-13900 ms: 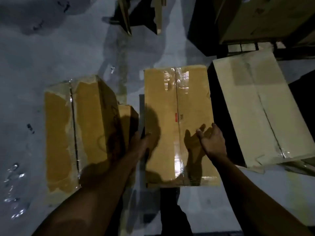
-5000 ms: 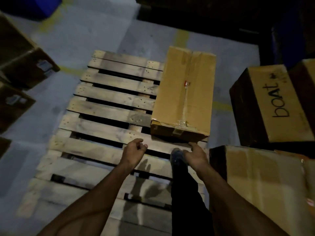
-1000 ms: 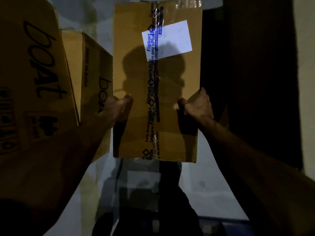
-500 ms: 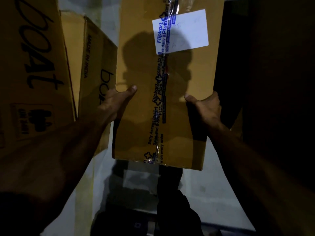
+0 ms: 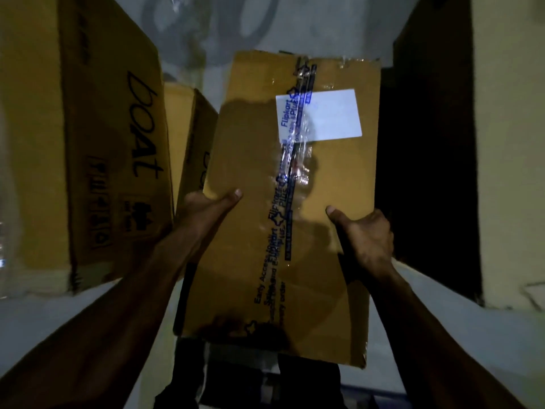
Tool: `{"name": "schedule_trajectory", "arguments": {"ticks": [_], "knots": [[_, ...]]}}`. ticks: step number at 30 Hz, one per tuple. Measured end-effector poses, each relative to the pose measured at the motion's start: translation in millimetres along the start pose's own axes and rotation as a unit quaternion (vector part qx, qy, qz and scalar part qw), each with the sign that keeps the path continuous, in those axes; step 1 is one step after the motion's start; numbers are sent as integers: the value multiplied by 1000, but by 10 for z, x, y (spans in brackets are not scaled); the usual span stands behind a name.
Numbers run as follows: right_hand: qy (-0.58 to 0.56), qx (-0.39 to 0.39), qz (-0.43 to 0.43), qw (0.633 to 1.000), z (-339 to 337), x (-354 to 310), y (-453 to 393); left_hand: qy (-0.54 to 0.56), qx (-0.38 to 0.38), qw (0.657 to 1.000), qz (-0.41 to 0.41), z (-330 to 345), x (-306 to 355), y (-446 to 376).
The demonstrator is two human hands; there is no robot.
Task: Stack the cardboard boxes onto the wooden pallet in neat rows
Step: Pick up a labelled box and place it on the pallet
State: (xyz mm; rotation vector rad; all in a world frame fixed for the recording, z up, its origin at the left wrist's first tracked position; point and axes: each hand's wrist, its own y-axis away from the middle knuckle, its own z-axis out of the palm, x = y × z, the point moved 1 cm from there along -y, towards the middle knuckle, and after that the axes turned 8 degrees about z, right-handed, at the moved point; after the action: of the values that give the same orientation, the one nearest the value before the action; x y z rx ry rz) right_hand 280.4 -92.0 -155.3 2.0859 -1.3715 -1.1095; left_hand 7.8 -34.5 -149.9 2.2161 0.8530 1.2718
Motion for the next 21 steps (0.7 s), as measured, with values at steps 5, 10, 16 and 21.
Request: {"name": "schedule_trajectory", "arguments": {"ticks": [5, 10, 16, 21], "knots": [[-20, 21, 0, 1000, -427, -245, 838, -70, -7, 997, 35, -604, 439, 615], [-79, -4, -3, 997, -844, -523, 1612, 4, -50, 990, 135, -1224, 913, 1259], [-171, 60, -1, 983, -1026, -653, 2574, -122, -21, 967, 224, -1955, 1339, 1703], [-256, 120, 19, 959, -1105, -528, 3378, -172, -98, 935, 295, -2337, 1627, 2060]]}}
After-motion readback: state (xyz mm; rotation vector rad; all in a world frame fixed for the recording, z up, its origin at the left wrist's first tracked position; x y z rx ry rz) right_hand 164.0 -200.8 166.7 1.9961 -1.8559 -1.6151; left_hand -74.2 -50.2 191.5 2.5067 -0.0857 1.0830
